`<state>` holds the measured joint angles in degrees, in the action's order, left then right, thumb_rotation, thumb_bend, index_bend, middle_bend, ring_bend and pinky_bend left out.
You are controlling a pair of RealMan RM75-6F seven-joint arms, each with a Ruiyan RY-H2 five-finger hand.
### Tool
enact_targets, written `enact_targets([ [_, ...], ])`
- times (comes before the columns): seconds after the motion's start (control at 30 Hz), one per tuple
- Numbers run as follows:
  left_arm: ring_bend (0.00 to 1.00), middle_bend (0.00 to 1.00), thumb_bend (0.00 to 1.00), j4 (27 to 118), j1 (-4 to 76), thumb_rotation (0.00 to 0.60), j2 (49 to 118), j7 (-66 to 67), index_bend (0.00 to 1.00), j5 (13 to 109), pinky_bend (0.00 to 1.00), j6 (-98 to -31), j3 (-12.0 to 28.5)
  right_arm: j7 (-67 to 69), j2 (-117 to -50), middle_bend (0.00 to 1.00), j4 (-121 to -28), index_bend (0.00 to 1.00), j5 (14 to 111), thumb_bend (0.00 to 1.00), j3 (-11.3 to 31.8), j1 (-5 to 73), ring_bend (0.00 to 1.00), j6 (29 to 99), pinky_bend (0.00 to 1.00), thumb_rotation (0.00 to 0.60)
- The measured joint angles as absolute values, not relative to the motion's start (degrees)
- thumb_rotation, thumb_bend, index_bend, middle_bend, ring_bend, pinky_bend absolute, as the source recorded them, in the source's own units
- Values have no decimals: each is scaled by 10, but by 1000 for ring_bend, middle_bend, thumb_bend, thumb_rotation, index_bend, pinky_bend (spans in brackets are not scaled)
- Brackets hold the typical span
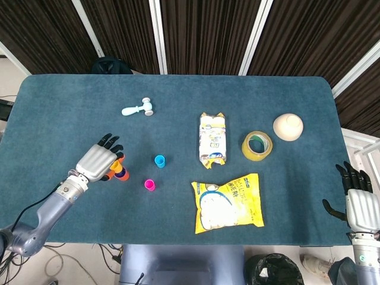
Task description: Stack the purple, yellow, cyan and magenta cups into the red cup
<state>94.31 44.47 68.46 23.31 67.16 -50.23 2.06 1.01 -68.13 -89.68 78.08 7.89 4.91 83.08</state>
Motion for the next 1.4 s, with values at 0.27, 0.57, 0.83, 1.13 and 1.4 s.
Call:
enact_targets([
  [0.27, 0, 226, 352, 933, 446, 600, 696, 235, 469, 674, 0, -498, 19, 11, -680, 44, -898, 106, 780, 324, 80, 48, 96, 833, 3, 600],
  [0.57, 0, 225, 352, 923, 447, 600, 706, 236, 440, 674, 0, -492, 17, 12, -679, 44, -900, 106, 777, 324, 81, 48, 96, 831, 3, 600],
  [0.83, 0, 216, 273, 923, 449, 600, 707, 237, 316, 671, 0, -485, 16, 11, -677, 44, -902, 106, 774, 325, 82, 46, 97, 833, 3, 600],
  [1.13, 0, 214, 267, 929, 455, 600, 701, 239, 257, 665, 0, -476, 20, 8, -674, 44, -906, 106, 769, 325, 83, 46, 96, 830, 3, 600],
  [1.4, 0, 215, 263, 919, 466, 600, 722, 234, 242, 660, 0, -487, 47, 8, -674, 44, -907, 106, 767, 325, 84, 46, 96, 830, 3, 600],
])
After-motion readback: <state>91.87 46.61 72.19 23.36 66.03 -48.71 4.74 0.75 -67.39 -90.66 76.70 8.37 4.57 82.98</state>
